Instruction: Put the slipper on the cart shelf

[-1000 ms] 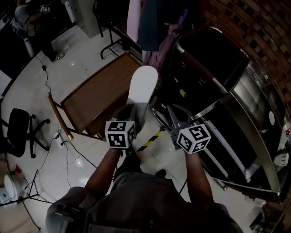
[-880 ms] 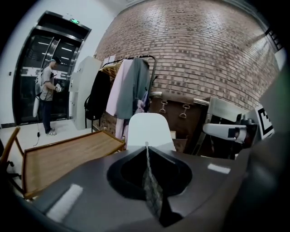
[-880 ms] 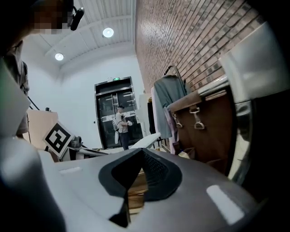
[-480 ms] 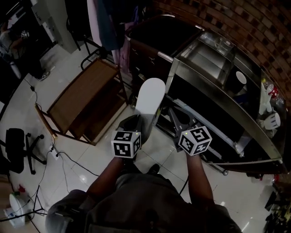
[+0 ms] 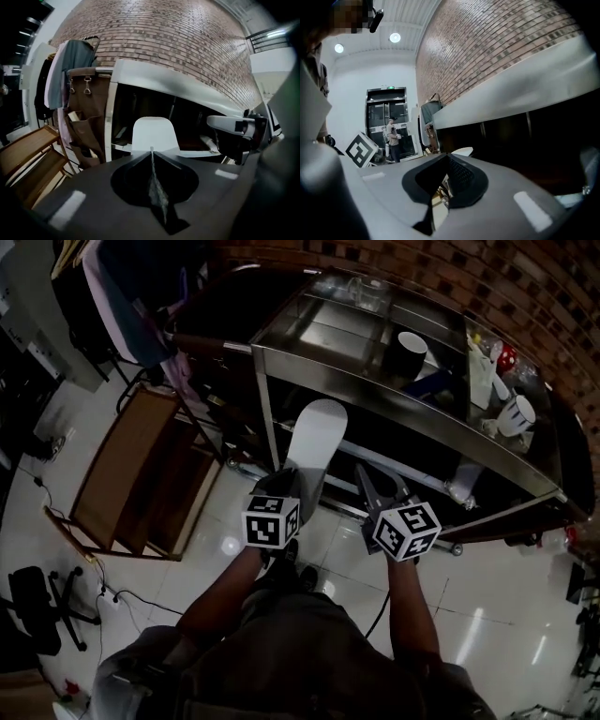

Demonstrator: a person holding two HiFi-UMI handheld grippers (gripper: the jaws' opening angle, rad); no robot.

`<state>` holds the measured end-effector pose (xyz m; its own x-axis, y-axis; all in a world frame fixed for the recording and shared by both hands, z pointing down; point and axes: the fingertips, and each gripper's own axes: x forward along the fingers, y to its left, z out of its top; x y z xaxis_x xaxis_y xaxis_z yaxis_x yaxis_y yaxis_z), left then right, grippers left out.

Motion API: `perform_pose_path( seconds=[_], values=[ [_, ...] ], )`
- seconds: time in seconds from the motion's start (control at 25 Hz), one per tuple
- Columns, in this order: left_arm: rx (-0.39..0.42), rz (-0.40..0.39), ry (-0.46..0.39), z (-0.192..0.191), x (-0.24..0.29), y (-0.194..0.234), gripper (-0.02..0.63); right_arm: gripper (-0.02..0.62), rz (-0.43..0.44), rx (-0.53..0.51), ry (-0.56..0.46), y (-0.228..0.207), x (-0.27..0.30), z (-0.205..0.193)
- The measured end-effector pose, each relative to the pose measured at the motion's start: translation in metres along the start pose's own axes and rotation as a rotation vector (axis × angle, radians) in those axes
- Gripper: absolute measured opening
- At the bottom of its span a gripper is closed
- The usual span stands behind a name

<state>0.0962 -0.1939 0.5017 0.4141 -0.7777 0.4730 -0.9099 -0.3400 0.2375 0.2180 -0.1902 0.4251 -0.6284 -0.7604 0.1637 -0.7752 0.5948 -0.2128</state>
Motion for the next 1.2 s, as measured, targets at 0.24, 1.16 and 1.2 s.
perform_pose_path(
  seconds=[0.24,1.16,1.2],
  values=[
    [0.067,-0.115,0.019,0.013,0.061,-0.048,0.018,-0.002,-0.142,0.022,-0.009,-0.045,-0.038,-0.001],
    [0.029,-0.295,0.034,0.033,0.233,-0.149,0.020,-0.002,-0.397,0.084,0.037,-0.159,-0.068,-0.006],
    [0.028,-0.290,0.025,0.033,0.236,-0.152,0.020,-0.002,-0.390,0.077,0.042,-0.162,-0.070,-0.005]
  ],
)
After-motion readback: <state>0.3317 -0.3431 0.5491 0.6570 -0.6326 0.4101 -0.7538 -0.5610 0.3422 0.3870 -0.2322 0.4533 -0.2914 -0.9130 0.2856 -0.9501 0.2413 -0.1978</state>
